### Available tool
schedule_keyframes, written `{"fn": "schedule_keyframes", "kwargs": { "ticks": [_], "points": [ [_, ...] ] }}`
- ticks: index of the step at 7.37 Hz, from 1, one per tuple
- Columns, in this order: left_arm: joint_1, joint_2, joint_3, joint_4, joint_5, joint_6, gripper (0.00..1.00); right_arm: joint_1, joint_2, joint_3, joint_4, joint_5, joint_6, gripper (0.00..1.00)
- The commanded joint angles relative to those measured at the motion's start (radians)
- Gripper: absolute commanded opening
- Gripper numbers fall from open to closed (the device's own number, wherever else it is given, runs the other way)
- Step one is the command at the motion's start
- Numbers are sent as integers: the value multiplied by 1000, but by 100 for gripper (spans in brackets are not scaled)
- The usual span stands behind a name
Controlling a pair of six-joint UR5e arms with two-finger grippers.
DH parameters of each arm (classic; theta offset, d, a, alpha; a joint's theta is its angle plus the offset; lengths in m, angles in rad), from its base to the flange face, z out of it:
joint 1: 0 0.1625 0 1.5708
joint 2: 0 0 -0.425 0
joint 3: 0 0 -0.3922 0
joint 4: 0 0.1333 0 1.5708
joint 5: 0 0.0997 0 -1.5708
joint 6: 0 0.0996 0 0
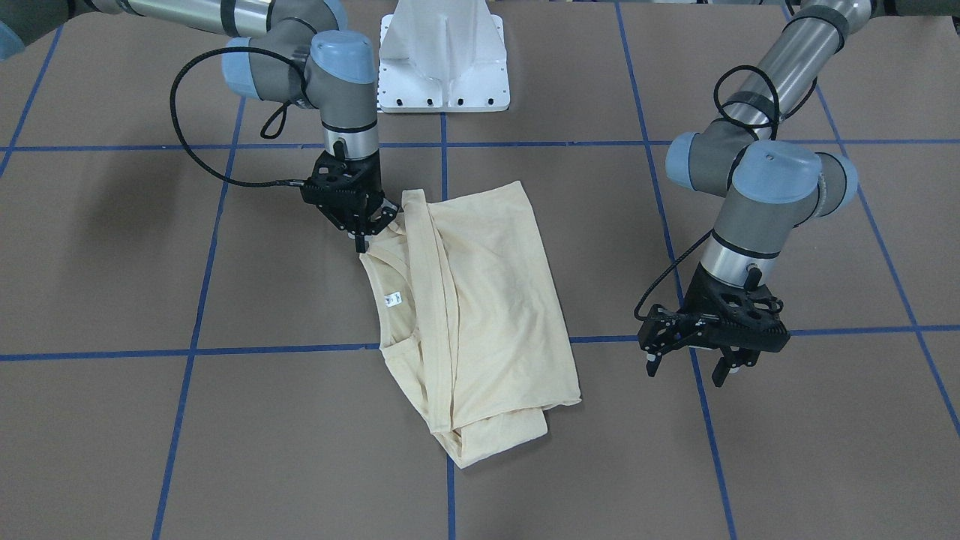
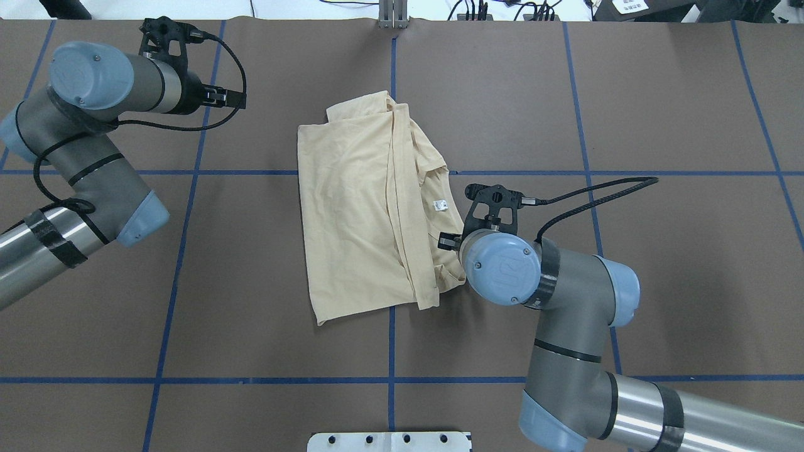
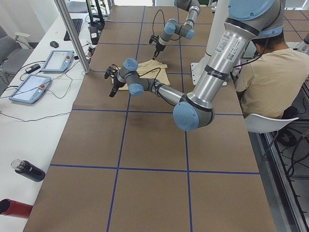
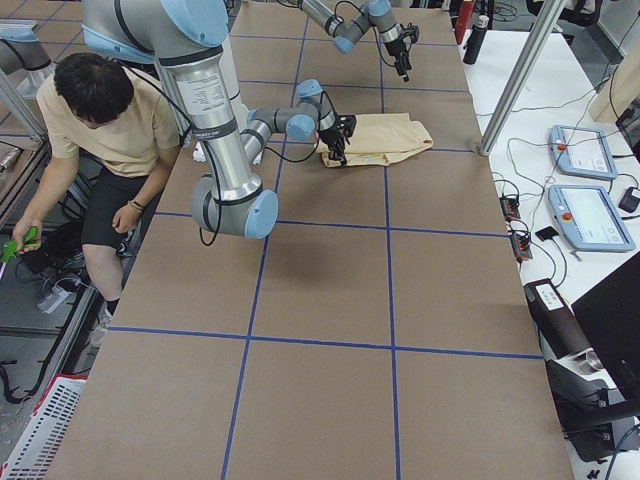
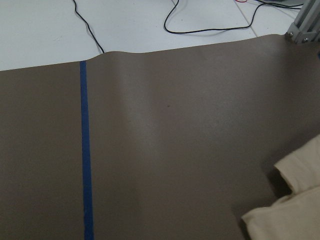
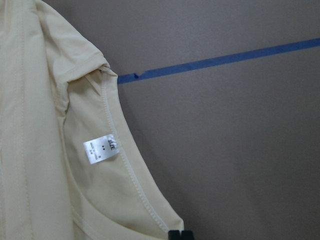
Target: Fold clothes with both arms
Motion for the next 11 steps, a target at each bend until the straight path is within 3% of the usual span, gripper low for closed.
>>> {"fn": "schedule_keyframes", "kwargs": {
  "ticks": [1, 5, 6, 9, 11],
  "points": [
    [1, 1, 0, 1, 0, 1, 100, -36, -36, 37, -1, -42, 13, 0],
    [4, 1, 1, 1, 0, 2, 100, -87, -38, 45, -7, -83, 44, 0],
    [4, 1, 1, -1, 0, 2, 100, -90, -41, 44, -8, -82, 27, 99],
    [5, 1, 0, -1, 0, 2, 100, 3, 13, 25, -21, -31, -151, 100],
    [8, 1, -2, -4, 0, 1, 100, 16, 245, -168, -105, 4, -145, 100]
  ]
}}
